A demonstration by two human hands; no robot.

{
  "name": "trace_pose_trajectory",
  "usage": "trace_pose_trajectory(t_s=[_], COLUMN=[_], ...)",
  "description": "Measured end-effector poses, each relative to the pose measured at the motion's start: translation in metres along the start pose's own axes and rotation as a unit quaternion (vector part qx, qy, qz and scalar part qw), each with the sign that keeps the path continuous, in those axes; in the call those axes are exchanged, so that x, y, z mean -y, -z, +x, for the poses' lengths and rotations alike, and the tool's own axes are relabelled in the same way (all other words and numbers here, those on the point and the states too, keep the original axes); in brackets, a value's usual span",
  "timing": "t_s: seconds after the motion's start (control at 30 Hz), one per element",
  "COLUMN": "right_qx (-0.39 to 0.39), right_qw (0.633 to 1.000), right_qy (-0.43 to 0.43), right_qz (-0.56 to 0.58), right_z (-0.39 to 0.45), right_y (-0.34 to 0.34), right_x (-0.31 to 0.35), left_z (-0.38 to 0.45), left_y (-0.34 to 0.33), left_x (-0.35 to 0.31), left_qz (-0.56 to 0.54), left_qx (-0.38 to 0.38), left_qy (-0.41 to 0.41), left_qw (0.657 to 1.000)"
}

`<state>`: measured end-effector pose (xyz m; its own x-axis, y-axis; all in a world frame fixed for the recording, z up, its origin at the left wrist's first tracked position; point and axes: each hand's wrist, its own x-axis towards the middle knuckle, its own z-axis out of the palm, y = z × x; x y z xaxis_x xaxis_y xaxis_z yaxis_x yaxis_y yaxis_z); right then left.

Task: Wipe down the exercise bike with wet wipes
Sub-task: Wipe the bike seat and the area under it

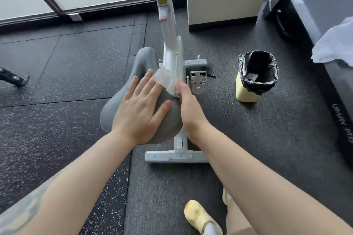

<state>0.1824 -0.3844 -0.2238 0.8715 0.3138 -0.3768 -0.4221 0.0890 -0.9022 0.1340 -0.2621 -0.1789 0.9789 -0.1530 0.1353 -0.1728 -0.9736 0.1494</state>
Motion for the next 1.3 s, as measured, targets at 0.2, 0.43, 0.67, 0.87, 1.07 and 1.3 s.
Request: trace_pose_trajectory(t_s=[0.2, 0.43, 0.67, 0.87, 1.07, 1.3], right_qx=[0.141, 0.080, 0.008, -0.016, 0.008, -0.016], right_qw=[0.986, 0.982, 0.948, 0.934, 0.929, 0.963], right_qy=[-0.061, -0.158, -0.170, -0.158, -0.146, -0.100], right_qz=[-0.071, 0.062, 0.268, 0.319, 0.341, 0.250], right_z=[0.018, 0.002, -0.023, -0.033, -0.028, -0.036], right_y=[0.008, 0.023, 0.007, -0.004, 0.001, 0.000], right_x=[0.041, -0.004, -0.037, -0.047, -0.043, -0.048], left_z=[0.002, 0.003, 0.002, 0.001, 0.002, 0.002], left_y=[0.000, 0.001, 0.000, 0.001, 0.001, 0.001], left_x=[-0.001, 0.001, 0.002, 0.001, 0.001, 0.000], left_qz=[0.012, -0.004, -0.006, -0.012, -0.005, -0.003], left_qx=[0.032, 0.037, 0.037, 0.032, 0.034, 0.033], left_qy=[0.021, 0.020, 0.020, 0.020, 0.021, 0.021], left_qw=[0.999, 0.999, 0.999, 0.999, 0.999, 0.999])
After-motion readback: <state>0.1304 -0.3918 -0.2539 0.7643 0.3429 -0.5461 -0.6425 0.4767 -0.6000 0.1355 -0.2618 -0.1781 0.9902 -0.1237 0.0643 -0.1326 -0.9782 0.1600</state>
